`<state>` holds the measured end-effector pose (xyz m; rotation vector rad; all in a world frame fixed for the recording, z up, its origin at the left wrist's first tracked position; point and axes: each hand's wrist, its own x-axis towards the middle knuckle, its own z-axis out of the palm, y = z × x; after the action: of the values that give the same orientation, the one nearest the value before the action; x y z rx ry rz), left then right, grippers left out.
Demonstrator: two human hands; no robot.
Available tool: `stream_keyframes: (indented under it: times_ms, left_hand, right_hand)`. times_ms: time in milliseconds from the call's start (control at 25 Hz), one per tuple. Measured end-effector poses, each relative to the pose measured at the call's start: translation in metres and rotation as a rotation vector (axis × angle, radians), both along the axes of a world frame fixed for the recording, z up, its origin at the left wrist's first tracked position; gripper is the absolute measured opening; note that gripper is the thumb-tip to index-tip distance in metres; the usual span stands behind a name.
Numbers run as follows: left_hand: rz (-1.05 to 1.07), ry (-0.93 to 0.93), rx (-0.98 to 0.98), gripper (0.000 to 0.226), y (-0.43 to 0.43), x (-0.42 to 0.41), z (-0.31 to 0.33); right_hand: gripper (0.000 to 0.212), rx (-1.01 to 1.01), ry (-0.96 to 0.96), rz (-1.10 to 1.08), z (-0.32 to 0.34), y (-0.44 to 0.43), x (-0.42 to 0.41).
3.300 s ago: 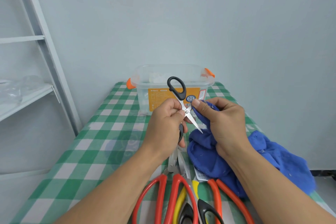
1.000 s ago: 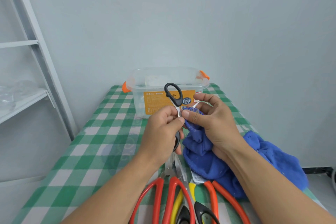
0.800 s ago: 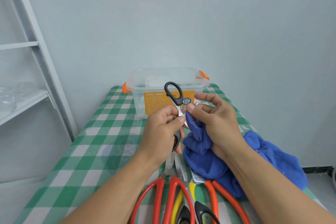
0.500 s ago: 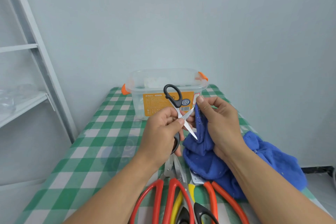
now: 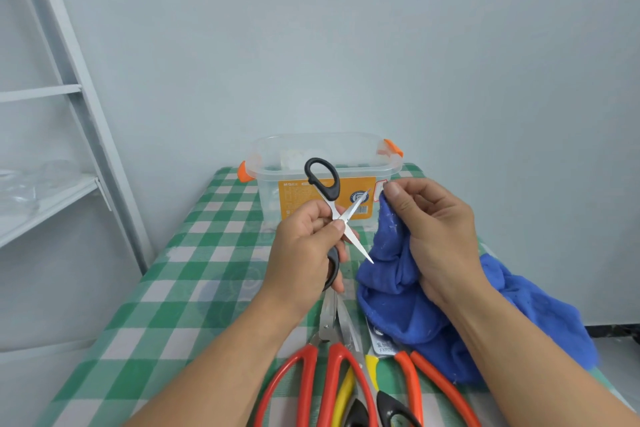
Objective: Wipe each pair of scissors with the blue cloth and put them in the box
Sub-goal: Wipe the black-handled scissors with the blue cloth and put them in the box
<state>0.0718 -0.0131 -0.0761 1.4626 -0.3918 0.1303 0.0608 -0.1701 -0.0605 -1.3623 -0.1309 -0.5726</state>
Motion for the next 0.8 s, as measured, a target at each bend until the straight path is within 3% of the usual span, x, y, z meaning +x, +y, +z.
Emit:
stream_keyframes:
  times_ms: [360,480,600,800]
  left_hand:
    - [-0.01,0.019,-0.028,0.01,0.0,0.002,-0.002]
    - [-0.02,0.021,-0.031,0.015,-0.002,0.002,-0.004]
    - [-0.023,0.016,-0.025,0.02,-0.005,0.001,-0.004]
    - [-0.055,0.014,-0.003,0.029,-0.005,-0.003,-0.003]
  right_hand:
    - [0.026,-0.236,-0.083,0.128,-0.007,0.006,-0.002]
    - [0.021,-0.294,-0.11,0.095,-0.007,0.011,-0.004]
    - [0.023,-0.273,0.007,0.003,-0.01,0.017,-0.001]
    - [0.047,-0.115,0.226,0.221,-0.01,0.013,0.005]
